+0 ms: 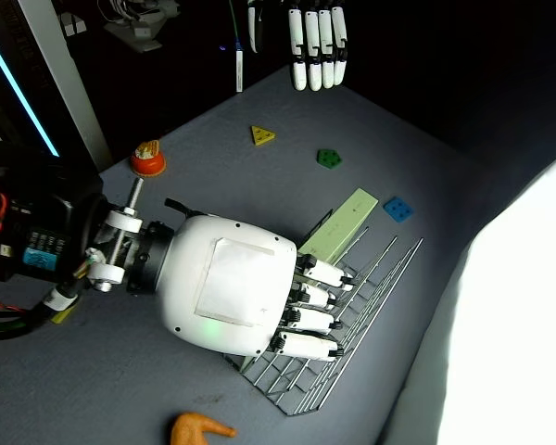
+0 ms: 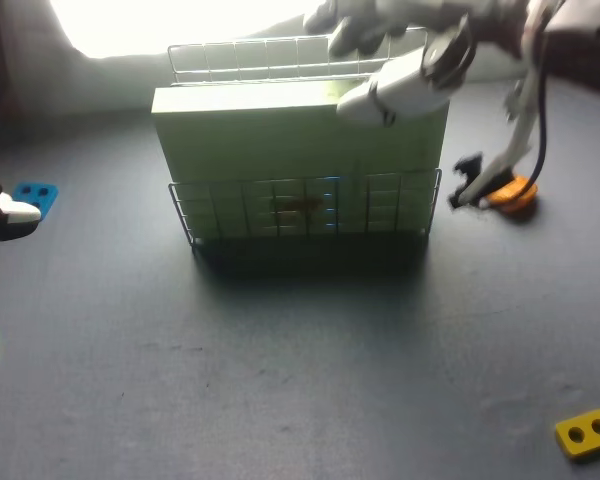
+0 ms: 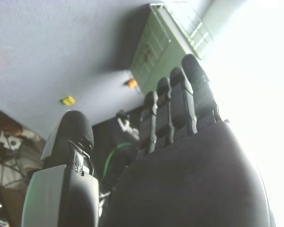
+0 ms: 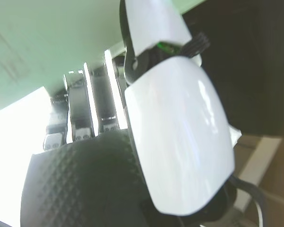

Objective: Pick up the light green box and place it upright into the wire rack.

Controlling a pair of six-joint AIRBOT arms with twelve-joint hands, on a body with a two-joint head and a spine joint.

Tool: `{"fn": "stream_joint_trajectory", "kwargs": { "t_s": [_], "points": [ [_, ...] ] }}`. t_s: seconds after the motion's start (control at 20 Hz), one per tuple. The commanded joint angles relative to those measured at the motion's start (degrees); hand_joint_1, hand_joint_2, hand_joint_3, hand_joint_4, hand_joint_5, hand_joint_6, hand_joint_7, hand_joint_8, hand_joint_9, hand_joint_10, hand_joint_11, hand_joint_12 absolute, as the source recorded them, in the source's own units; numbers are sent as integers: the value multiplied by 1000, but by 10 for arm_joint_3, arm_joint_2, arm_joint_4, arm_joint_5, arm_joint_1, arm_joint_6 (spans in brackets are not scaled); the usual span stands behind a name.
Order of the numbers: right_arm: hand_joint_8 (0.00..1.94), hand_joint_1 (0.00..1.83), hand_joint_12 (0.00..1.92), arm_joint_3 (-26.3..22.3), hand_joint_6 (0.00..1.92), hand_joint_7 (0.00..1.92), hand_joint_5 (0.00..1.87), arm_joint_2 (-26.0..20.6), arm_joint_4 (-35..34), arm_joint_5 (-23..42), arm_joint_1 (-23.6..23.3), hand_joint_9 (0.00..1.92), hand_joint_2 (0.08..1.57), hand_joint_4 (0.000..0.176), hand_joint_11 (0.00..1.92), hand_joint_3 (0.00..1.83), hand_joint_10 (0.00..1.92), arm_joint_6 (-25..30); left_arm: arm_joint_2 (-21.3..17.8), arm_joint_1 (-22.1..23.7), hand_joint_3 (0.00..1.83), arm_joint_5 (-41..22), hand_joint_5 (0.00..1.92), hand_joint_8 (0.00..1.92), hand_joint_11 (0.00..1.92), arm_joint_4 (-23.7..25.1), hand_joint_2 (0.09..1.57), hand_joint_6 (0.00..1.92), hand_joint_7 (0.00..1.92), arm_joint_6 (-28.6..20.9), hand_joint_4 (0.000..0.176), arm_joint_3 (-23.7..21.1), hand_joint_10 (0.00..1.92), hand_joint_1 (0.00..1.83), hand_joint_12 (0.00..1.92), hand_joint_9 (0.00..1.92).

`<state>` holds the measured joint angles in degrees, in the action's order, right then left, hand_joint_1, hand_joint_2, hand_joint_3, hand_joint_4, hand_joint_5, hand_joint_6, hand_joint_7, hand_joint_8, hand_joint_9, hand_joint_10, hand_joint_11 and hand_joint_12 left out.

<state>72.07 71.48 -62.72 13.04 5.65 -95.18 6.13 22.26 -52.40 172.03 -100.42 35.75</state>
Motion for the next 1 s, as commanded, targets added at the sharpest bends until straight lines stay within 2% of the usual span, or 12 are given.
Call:
{"fn": "stream_joint_trajectory", "kwargs": {
  "t_s": [0.0,0.1,0.15,0.2,0.4,0.5,0.55,0.7,0.8,0.85,0.9,0.95],
  "points": [
    [80,1129,1670,-6,234,654,410,-8,9,30,-10,382,1040,0,15,0,947,-7,-3,6,1,51,123,8,0,5,1307,4,158,-1,21,-3,7,491,502,139],
    [73,1109,1673,-28,236,652,426,-30,10,29,-18,370,1052,0,37,3,943,-20,-3,6,2,51,107,1,0,5,1309,0,141,-1,27,-2,1,472,474,122],
    [72,1115,1667,-43,238,659,437,-47,11,25,-23,362,1051,0,27,2,946,-26,-3,6,0,51,133,7,0,5,1306,6,170,-1,20,-2,12,492,556,161],
    [72,1115,1667,-57,238,659,437,-63,11,24,-27,362,1051,0,27,2,946,-41,-3,7,0,51,133,7,0,5,1306,6,170,-1,20,-2,12,492,556,161],
    [80,1078,1677,-107,234,692,453,-116,13,24,-45,387,1053,0,35,2,955,-102,-3,7,5,51,130,4,0,5,1322,1,184,-1,33,-1,13,442,583,188],
    [73,1042,1671,-122,221,683,441,-135,13,25,-56,379,1046,0,28,0,946,-134,-3,7,0,51,138,5,0,5,1313,2,208,-1,24,0,15,450,635,221],
    [69,979,1671,-128,214,676,430,-144,13,27,-60,370,1044,0,18,0,942,-146,-3,7,0,51,157,10,0,5,1299,7,241,-1,24,0,17,459,705,241],
    [66,961,1674,-151,210,675,428,-167,14,36,-62,367,1043,0,13,0,942,-174,-3,7,0,51,164,6,0,5,1296,5,252,-1,24,-3,13,457,736,250],
    [65,961,1676,-175,208,675,428,-186,71,56,-57,367,1043,0,12,0,942,-165,-2,7,0,51,164,5,0,5,1295,5,252,-1,24,-5,13,458,736,250],
    [124,429,1662,-186,293,765,568,-195,88,59,-53,392,1147,0,41,21,1027,-163,-2,7,0,51,378,47,0,5,1264,52,499,-1,0,-5,75,443,1153,443],
    [1038,229,1869,-194,1099,950,779,-202,92,58,-50,708,1243,0,464,20,1558,-163,-2,7,4,51,763,1085,285,5,1278,625,716,-1,0,-5,1351,471,1767,618],
    [1473,162,1911,-201,1488,971,825,-209,93,57,-47,798,1278,0,622,16,1767,-163,-2,7,6,51,754,1542,414,5,1303,1070,686,-1,0,-5,1777,436,1890,613]
  ]
}}
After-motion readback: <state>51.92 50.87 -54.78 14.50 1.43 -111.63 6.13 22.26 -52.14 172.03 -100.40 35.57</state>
